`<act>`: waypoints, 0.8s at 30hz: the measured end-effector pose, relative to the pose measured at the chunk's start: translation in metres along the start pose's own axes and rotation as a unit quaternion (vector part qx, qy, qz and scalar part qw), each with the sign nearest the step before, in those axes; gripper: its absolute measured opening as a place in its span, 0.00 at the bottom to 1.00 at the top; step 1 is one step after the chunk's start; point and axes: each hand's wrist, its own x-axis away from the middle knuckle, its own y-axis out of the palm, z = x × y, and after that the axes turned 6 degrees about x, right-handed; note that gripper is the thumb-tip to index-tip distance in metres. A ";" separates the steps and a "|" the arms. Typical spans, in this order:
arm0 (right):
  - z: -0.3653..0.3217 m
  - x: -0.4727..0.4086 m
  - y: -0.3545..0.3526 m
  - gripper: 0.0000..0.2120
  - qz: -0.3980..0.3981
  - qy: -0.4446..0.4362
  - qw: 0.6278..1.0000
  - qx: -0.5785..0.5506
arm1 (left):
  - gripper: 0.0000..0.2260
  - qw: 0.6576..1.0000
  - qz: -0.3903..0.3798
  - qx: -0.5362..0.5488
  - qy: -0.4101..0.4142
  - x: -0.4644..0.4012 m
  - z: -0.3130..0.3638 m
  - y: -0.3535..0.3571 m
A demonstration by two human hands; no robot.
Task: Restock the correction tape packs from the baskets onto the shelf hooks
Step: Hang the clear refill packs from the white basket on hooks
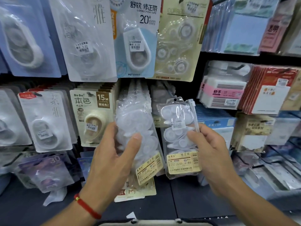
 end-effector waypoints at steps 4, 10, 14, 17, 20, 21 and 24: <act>-0.001 0.000 -0.003 0.17 0.011 -0.027 1.000 0.006 | 0.16 1.000 0.007 0.017 0.000 -0.001 0.000 -0.002; -0.004 0.000 -0.004 0.14 0.000 0.015 1.000 -0.008 | 0.16 1.000 0.008 0.023 0.005 -0.002 0.000 -0.001; -0.009 -0.001 -0.004 0.11 -0.010 0.014 1.000 -0.012 | 0.16 1.000 0.015 0.020 0.006 -0.002 -0.001 -0.001; -0.006 -0.004 -0.002 0.11 -0.010 0.032 0.999 0.026 | 0.18 0.999 0.031 0.014 0.004 -0.001 -0.002 0.000; 0.000 -0.006 -0.004 0.15 0.072 -0.046 0.970 0.226 | 0.21 0.999 0.033 0.010 0.015 0.000 -0.001 0.001; 0.000 -0.005 -0.002 0.16 0.087 -0.095 0.949 0.288 | 0.19 0.999 0.030 0.014 0.018 0.000 -0.001 0.002; 0.004 0.005 0.009 0.17 0.001 -0.170 0.931 0.323 | 0.13 0.997 0.016 0.076 0.009 0.003 -0.001 0.005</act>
